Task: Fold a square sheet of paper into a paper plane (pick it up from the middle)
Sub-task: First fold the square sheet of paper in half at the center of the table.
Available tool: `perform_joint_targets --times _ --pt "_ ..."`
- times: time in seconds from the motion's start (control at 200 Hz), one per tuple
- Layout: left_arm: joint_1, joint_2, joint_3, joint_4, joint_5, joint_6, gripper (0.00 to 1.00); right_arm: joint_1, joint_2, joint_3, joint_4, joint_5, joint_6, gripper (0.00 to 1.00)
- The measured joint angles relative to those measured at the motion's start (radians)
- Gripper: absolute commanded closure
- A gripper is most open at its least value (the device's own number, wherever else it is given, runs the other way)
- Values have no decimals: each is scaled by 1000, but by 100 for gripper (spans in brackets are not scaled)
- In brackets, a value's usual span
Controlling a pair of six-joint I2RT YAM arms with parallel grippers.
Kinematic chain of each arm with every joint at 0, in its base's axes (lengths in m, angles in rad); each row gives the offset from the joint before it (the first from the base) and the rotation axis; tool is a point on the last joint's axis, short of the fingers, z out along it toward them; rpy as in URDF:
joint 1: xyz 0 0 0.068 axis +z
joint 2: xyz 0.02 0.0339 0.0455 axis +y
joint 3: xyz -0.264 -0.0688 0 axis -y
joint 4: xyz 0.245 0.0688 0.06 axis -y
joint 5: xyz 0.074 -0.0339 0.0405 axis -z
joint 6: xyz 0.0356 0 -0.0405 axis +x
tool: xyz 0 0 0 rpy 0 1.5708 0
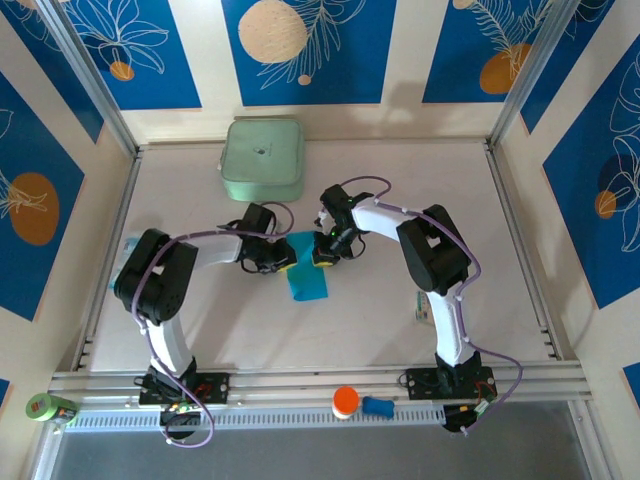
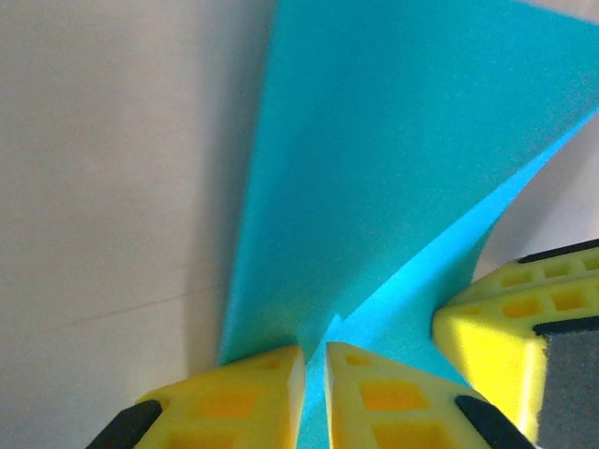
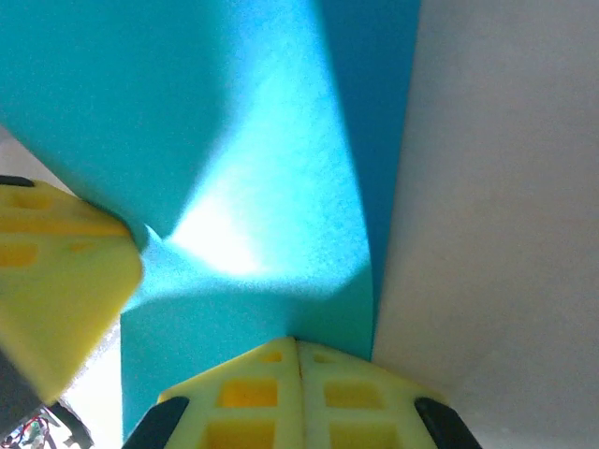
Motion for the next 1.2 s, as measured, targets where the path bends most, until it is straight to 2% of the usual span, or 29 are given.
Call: perform_joint_targets --times 0.24,0.46,0.65,0.855,1.201 --pt "64 -81 -39 -39 -56 25 82 -19 16 27 -33 -2 -37 98" --pt "1 -107 -37 56 -17 0 82 -22 24 40 -49 -3 -41 98" --pt "-38 -15 30 111 23 -30 82 -22 26 45 -56 -3 -41 98" --pt "-34 75 105 46 1 -26 82 -22 26 45 -55 -3 -48 98" --pt "68 72 103 -40 -17 56 83 -22 26 45 -56 0 -71 99"
